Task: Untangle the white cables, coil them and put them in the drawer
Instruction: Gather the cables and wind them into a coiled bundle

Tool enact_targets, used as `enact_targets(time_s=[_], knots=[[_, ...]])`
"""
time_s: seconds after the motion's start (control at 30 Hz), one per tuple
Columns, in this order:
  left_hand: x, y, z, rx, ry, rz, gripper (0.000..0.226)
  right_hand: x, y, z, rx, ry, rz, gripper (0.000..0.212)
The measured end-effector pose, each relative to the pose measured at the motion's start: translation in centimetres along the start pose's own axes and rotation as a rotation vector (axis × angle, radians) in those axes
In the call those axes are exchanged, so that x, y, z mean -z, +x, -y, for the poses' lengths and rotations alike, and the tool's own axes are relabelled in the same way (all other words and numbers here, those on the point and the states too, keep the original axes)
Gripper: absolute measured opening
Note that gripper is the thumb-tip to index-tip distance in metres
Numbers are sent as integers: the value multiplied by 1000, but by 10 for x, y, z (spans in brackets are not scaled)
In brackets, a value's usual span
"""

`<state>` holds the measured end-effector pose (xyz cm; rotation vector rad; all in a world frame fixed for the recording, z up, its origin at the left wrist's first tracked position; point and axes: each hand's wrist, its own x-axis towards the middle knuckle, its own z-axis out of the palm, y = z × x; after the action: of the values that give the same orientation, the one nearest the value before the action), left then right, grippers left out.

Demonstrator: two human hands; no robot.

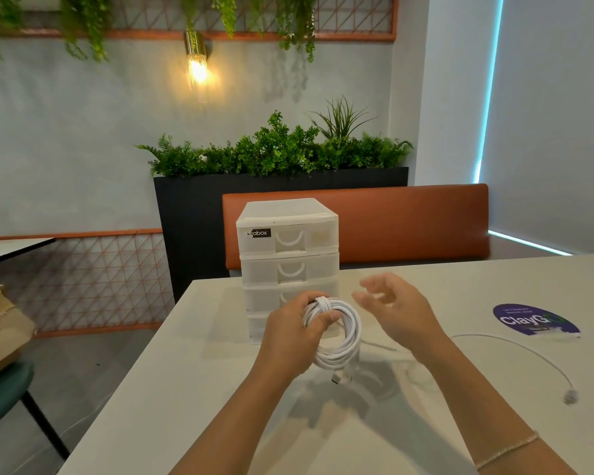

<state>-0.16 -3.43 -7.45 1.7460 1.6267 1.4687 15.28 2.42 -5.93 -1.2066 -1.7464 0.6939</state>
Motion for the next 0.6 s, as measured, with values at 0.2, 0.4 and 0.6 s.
enact_targets(time_s=[0.2,0.4,0.6], knots=[[1,2,1,127,-88,-81,14,-14,-31,21,475,-455,91,16],[9,9,-3,461,-607,120,4,-27,-40,36,299,-777,15,34],[7,6,-3,413,-656,156,14,-27,-39,36,212,-766,48,31]])
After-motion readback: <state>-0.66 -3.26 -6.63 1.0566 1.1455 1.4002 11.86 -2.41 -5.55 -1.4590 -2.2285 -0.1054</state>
